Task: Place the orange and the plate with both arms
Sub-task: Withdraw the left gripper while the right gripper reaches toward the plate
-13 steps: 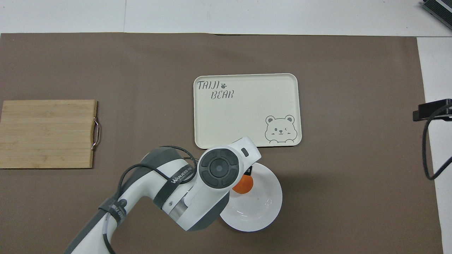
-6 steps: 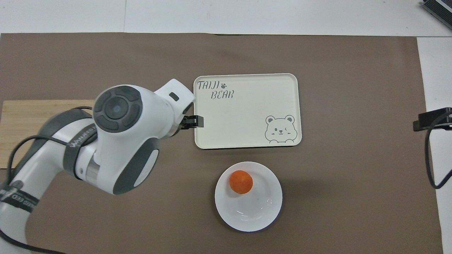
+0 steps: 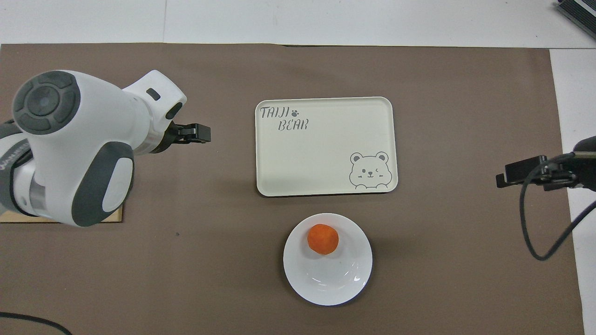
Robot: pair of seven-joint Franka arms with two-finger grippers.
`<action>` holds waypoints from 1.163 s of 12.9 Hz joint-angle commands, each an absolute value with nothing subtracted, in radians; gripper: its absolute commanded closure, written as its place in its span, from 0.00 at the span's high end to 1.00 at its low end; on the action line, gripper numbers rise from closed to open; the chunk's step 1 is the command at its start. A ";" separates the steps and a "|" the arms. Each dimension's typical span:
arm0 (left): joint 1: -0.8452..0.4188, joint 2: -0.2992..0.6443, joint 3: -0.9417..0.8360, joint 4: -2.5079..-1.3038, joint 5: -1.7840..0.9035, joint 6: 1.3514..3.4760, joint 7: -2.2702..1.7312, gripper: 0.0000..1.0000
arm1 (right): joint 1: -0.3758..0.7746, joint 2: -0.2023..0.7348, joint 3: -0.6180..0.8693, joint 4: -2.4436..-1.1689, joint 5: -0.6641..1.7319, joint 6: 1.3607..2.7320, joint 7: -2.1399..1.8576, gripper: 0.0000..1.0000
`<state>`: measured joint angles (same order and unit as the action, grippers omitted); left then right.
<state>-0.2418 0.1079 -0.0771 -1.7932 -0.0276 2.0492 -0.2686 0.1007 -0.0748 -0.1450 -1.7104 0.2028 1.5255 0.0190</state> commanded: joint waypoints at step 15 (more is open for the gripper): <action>0.028 0.034 -0.083 -1.614 -0.025 1.634 -0.034 1.00 | 0.184 -0.154 -0.143 -2.621 1.064 2.071 -0.720 1.00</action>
